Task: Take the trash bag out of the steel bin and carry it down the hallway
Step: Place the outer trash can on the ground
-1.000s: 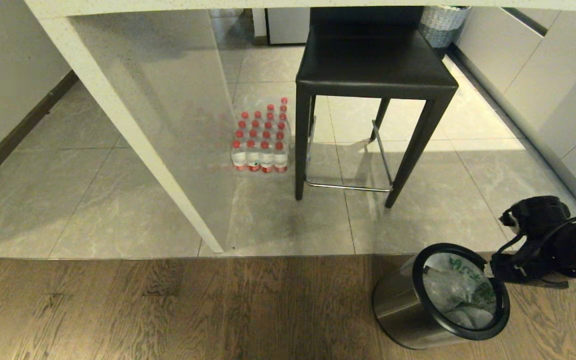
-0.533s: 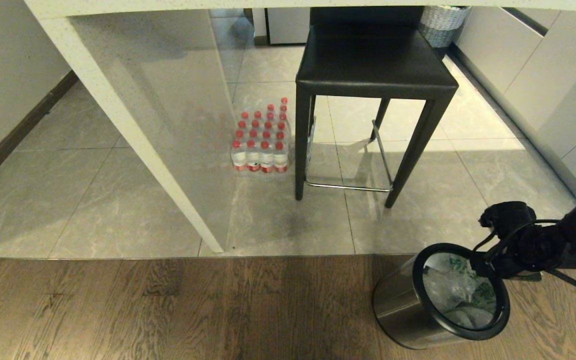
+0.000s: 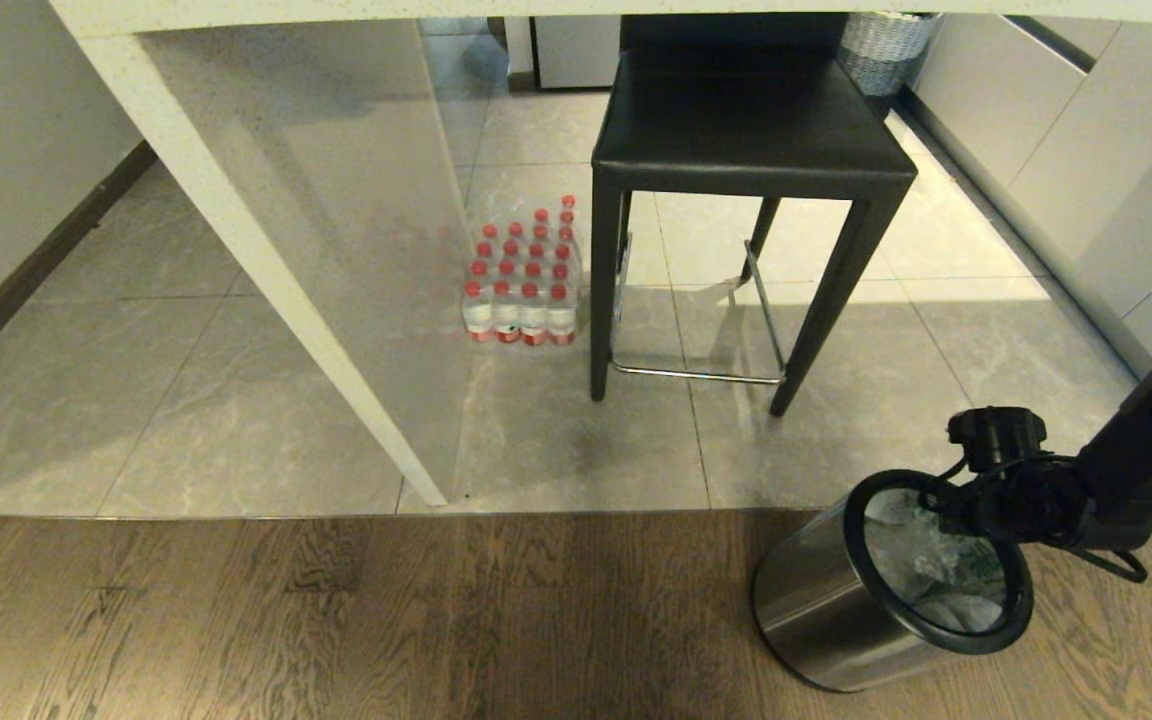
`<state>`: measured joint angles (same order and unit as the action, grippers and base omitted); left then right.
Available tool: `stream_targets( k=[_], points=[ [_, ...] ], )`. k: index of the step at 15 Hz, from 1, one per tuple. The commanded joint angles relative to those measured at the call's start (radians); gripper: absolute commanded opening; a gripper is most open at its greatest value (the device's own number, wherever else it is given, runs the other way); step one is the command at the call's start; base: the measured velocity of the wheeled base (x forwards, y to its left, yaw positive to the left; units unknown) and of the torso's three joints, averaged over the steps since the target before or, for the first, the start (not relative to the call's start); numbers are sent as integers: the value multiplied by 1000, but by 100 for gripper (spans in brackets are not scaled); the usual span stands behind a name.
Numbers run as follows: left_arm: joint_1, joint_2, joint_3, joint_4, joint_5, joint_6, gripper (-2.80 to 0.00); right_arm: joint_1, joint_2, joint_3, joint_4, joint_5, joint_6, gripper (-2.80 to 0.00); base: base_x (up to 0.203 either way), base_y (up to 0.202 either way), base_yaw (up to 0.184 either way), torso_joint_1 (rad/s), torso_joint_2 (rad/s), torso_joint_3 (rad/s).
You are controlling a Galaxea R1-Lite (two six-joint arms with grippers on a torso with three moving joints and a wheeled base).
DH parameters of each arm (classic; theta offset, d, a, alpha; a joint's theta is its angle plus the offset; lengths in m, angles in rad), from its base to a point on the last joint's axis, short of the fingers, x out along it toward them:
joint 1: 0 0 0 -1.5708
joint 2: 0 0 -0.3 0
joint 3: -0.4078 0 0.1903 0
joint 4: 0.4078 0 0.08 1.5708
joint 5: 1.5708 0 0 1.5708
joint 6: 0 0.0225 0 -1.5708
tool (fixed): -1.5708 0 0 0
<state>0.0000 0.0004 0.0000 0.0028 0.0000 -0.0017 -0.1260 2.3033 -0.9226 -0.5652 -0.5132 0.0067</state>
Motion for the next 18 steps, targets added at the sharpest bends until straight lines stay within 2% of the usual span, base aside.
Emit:
stream_targets(
  k=[1, 10, 18],
  points=[
    [0, 0, 0, 0, 0, 0, -280, 9, 0, -7, 25, 4, -10, -280, 0, 0, 0, 0, 0, 0],
    [0, 0, 0, 0, 0, 0, -280, 45, -217, 136, 97, 7, -10, -280, 0, 0, 0, 0, 0, 0],
    [0, 0, 0, 0, 0, 0, -280, 75, -644, 281, 181, 34, -16, -280, 0, 0, 0, 0, 0, 0]
  ],
)
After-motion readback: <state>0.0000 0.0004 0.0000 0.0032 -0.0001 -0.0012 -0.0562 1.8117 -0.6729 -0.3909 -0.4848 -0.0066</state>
